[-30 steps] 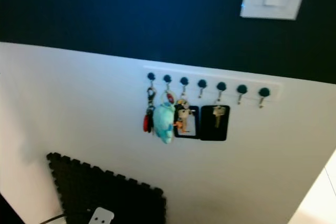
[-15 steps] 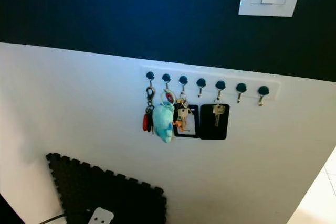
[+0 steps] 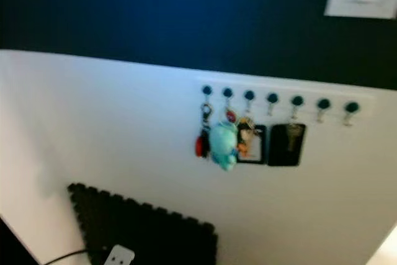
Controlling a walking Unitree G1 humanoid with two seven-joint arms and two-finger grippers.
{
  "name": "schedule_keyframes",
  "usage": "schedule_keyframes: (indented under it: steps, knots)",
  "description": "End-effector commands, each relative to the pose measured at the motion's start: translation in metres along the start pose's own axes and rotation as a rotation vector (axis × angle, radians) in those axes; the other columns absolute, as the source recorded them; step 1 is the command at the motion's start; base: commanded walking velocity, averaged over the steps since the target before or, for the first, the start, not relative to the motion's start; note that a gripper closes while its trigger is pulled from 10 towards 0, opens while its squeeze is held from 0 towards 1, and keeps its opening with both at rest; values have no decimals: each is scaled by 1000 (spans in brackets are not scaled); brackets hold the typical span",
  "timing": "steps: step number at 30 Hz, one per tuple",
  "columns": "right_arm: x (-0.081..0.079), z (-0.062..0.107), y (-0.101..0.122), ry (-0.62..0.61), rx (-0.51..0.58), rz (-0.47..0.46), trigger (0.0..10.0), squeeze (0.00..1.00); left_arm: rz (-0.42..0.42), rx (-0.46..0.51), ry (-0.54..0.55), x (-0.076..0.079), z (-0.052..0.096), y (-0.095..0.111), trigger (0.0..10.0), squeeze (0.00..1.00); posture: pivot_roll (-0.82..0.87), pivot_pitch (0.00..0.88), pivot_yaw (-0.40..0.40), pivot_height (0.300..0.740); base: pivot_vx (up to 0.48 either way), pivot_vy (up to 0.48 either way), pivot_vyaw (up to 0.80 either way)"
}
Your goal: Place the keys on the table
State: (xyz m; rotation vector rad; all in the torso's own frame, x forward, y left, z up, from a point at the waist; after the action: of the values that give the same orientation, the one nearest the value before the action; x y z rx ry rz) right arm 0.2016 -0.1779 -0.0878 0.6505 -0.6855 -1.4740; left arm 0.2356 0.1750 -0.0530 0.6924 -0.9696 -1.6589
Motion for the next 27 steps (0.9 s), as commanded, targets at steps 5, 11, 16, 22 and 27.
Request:
schedule_keyframes:
  steps: [5,11,16,22,27]
  knots:
    - [7,3,-3,-26,3,-22,10000,0,-25,-6,-16,-1,2,-2,10000,0,66,6,32,740,0,0,0]
    - [9,3,-4,-29,6,-22,10000,0,-31,-2,-18,-1,1,0,10000,0,61,0,36,740,0,0,-506]
    - [10,4,-5,-31,3,-21,10000,0,-28,-2,-17,0,1,0,10000,0,57,0,34,740,0,0,-800]
    - [11,4,-4,-33,3,-22,10000,0,-23,-4,-15,1,0,-1,10000,0,57,0,28,740,0,0,-679]
    - [12,3,-4,-31,3,-8,10000,0,-17,-5,-10,2,1,-3,10000,0,60,2,23,740,0,0,0]
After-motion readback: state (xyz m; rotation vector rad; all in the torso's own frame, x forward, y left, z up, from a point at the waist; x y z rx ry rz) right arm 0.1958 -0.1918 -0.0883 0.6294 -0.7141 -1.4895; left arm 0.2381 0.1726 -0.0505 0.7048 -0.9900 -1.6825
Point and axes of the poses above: a point about 5 cm out from each wrist's last joint towards the gripper, its own z axis pointing back from the gripper into the wrist, its own y axis along the axis of the wrist's last joint, x = y × z, the point moved 2 cm from there along -z, pointing out of the wrist towards the gripper, and after that the axes turned 5 degrees about z, right-handed, at the moved point
